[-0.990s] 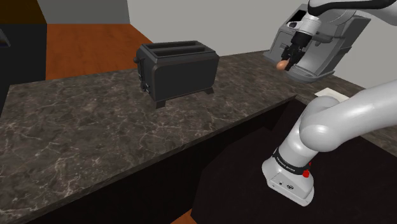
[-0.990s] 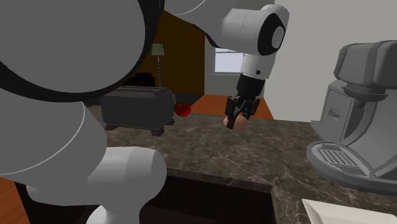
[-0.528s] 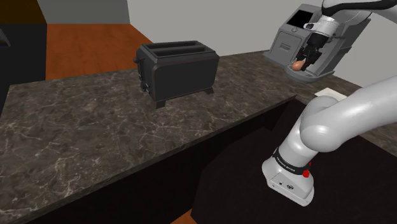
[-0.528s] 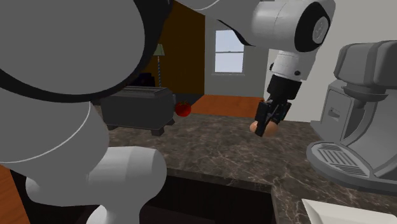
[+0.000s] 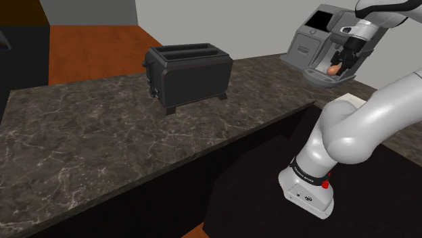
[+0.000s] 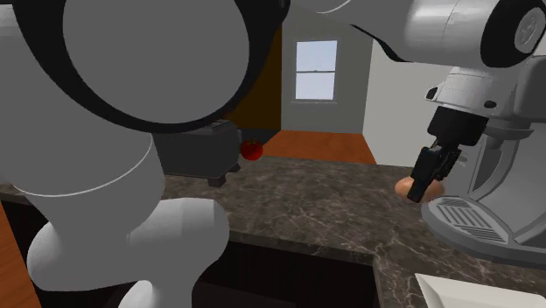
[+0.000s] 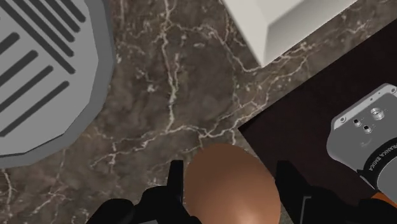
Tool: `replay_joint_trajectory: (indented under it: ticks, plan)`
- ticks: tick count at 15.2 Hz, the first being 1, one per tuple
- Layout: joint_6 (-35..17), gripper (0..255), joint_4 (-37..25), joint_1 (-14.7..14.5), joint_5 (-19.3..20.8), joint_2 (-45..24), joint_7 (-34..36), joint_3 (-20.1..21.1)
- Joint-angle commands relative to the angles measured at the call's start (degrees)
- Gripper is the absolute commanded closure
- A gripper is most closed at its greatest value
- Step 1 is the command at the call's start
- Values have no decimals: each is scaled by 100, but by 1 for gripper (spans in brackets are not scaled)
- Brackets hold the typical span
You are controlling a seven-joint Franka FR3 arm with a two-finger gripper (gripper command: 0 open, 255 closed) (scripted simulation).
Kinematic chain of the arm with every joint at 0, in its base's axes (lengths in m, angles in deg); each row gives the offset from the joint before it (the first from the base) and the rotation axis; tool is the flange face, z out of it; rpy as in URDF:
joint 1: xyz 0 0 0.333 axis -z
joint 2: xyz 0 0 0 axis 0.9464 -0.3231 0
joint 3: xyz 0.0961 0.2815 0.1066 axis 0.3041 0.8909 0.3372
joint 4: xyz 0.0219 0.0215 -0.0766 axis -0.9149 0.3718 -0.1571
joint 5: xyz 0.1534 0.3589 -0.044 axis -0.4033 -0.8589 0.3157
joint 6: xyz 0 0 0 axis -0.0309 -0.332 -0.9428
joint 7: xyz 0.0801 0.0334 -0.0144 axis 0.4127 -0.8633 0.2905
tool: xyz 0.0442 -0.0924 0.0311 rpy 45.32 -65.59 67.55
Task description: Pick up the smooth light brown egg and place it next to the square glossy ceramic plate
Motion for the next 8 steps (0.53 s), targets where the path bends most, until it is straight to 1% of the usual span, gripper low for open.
replay_joint_trajectory:
  ticks: [1,3,5,8]
  plan:
    - [113,255,-362,-381,78,3,-236,-529]
    - [259,255,-808,-892,212,102,-417,-1112]
    - [443,255,-1291,-1381,409,303,-549,-1602]
    - [235,255,-1073,-1335,463,352,-525,-1627]
